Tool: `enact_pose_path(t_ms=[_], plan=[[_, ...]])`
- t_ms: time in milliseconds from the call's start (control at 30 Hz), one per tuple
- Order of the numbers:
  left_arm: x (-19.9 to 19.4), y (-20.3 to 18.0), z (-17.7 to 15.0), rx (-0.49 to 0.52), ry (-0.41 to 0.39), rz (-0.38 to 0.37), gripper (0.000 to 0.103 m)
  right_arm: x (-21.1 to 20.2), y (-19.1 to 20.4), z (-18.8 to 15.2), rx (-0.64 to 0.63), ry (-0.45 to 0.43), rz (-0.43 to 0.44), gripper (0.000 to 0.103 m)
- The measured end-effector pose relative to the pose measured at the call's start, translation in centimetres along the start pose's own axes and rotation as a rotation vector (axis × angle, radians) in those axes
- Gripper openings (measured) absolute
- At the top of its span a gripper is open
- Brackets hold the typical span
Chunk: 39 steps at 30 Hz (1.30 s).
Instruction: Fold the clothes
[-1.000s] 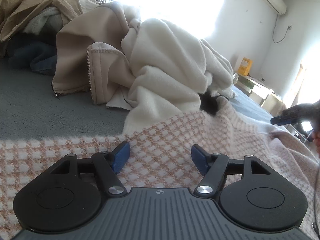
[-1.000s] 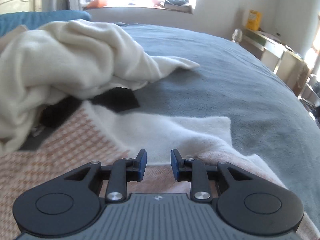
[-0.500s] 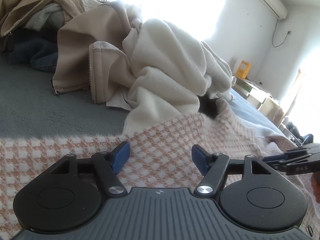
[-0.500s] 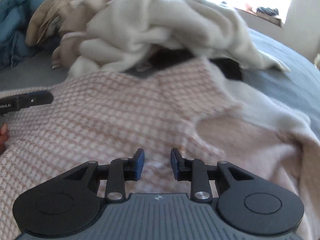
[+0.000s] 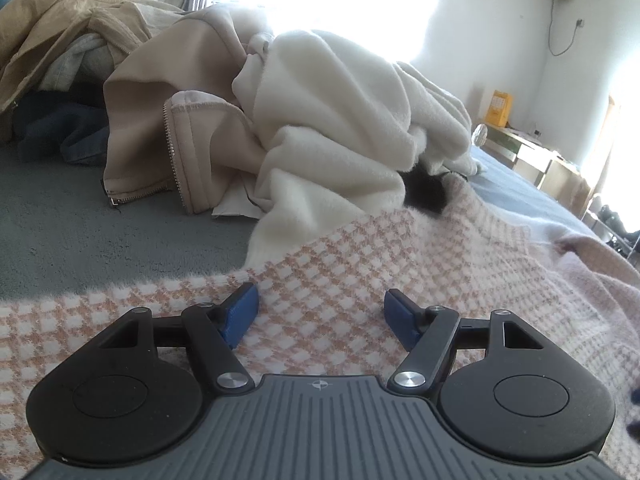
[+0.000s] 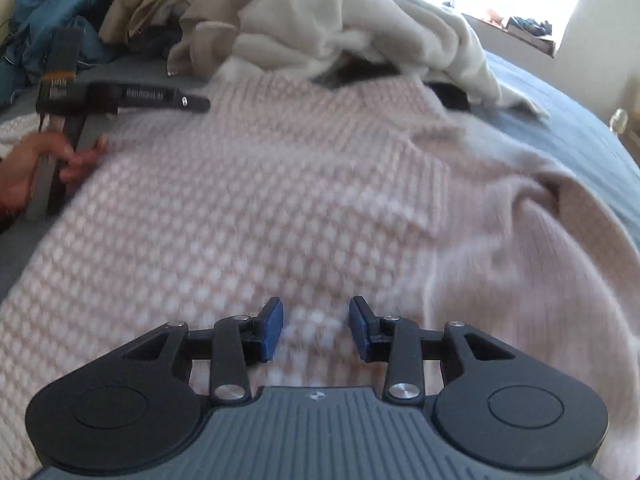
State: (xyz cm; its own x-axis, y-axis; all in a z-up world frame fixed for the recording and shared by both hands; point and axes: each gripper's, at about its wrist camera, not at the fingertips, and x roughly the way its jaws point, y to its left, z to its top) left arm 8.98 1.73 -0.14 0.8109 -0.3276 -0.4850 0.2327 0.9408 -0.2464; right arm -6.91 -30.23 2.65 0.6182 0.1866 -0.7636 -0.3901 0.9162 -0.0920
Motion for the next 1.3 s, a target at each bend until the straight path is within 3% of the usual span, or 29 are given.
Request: enact_pose_path(t_ms=[100, 200, 300, 400, 500, 567, 700, 767, 833, 933, 1000, 1067, 1200, 1300], plan=[[0.1, 0.1, 0.2, -0.003, 0.001, -0.004, 0.07, -4.4, -1.3, -5.2, 0.123, -0.024, 0.007, 0.038], [-0.7, -0.1, 0.7, -0.002, 0.009, 0.016, 0.07, -8.6, -1.4, -9.8, 0.165, 0.018, -0.047, 0.039], [-3.8, -1.5, 1.4, 0.042, 0.007, 0.049, 0.07, -11.9, -1.5, -12.1, 0.198, 0.028, -0.089, 0.039], [-9.1, -4.8, 0.4, 0.132, -0.013, -0.026, 0.072, -14.2, -0.7, -11.4, 0.19, -0.059, -0.106, 0.04], [-14.7, -8.9, -1.8, 0.247, -0.023, -0.126, 0.08, -14.5, 1.2, -10.1, 0.14, -0.152, -0.035, 0.04], [-17.7, -11.4, -4.8, 0.358, -0.022, -0.173, 0.082, -13.1, 3.1, -9.7, 0.069, -0.154, 0.011, 0.04], [-20.7, -15.0, -10.8, 0.516, 0.014, -0.237, 0.082, -10.9, 4.4, -11.7, -0.04, -0.088, -0.009, 0.039], [-21.2, -15.9, -13.3, 0.565, 0.049, -0.251, 0.082, -12.0, 1.8, -13.3, 0.056, -0.107, -0.008, 0.042], [-20.9, -16.2, -15.2, 0.595, 0.088, -0.217, 0.082, -13.2, -0.7, -14.9, 0.153, -0.129, -0.022, 0.043], [-21.2, -15.6, -15.9, 0.558, 0.094, -0.194, 0.082, -17.0, -3.2, -17.2, 0.285, -0.188, -0.158, 0.042], [-21.6, -15.4, -15.8, 0.519, 0.1, -0.197, 0.083, -19.5, -4.1, -19.0, 0.374, -0.238, -0.203, 0.043], [-21.9, -15.7, -16.6, 0.521, 0.118, -0.193, 0.084, -21.2, -4.9, -21.3, 0.515, -0.291, -0.203, 0.051], [-22.7, -16.9, -17.8, 0.57, 0.101, -0.147, 0.084, -22.3, -6.8, -25.8, 0.798, -0.33, -0.134, 0.052], [-23.1, -17.6, -17.3, 0.57, 0.099, -0.139, 0.084, -22.3, -8.5, -27.9, 0.932, -0.333, -0.123, 0.052]])
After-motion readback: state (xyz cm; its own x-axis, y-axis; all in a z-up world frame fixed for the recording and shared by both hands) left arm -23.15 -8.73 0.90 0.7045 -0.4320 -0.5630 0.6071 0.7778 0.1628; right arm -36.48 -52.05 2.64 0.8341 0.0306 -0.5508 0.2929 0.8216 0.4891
